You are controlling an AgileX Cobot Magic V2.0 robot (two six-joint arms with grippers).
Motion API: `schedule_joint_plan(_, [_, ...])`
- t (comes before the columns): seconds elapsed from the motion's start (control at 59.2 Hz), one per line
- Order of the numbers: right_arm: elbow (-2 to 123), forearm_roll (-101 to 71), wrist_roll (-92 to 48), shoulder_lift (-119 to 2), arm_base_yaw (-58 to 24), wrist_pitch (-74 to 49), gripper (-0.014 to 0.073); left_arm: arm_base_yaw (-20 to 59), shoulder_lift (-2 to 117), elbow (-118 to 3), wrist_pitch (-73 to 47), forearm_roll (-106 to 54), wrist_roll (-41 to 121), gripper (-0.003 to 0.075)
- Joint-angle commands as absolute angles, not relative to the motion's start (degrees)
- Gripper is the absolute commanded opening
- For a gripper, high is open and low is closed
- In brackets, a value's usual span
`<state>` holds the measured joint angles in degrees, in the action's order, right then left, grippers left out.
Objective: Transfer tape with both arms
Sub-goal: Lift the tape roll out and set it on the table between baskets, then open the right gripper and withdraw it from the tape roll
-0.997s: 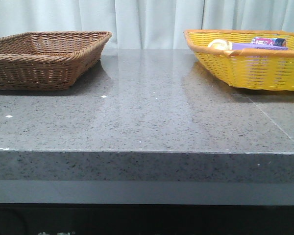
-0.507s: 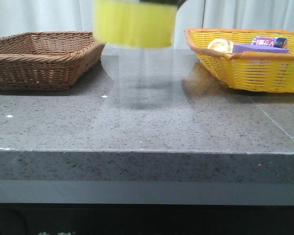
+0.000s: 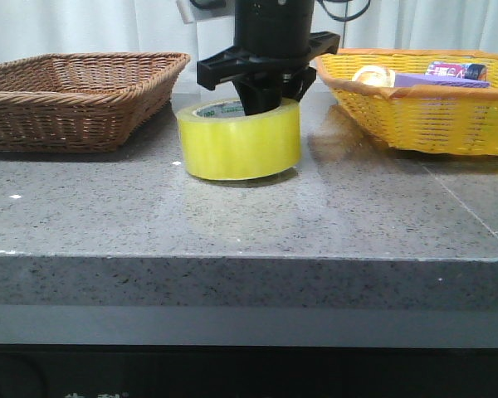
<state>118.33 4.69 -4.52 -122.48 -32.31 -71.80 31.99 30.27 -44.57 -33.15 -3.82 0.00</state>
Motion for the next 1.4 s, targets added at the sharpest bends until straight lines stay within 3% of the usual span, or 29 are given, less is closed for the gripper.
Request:
schedule_joint_plan(0.0, [120.23,5.26,-5.03,-118.35,-32.19,-71.15,0.0291,32.45,30.81,-46.13,-28.41,-4.52,-0.54,0.0491])
schedule_joint_plan(0.135, [121.94,4.88,-3.99,-117.62,-32.19,-71.73,0.0422,32.45,30.81,-46.13,-28.41,-4.52,-0.54,0.0491])
schedule_joint_plan(0.574, [119.78,-4.11,-1.09,-102.17,-29.26,-69.87,0.0413,32.45,30.81,-46.13,-28.41,-4.52,-0.54,0.0491])
schedule_joint_plan(1.385, [58.53,-10.07,-0.49,-52.2,-27.27,-28.13,0.0413,32.45,30.81,-46.13,-28.41,-4.52,-0.54,0.0491])
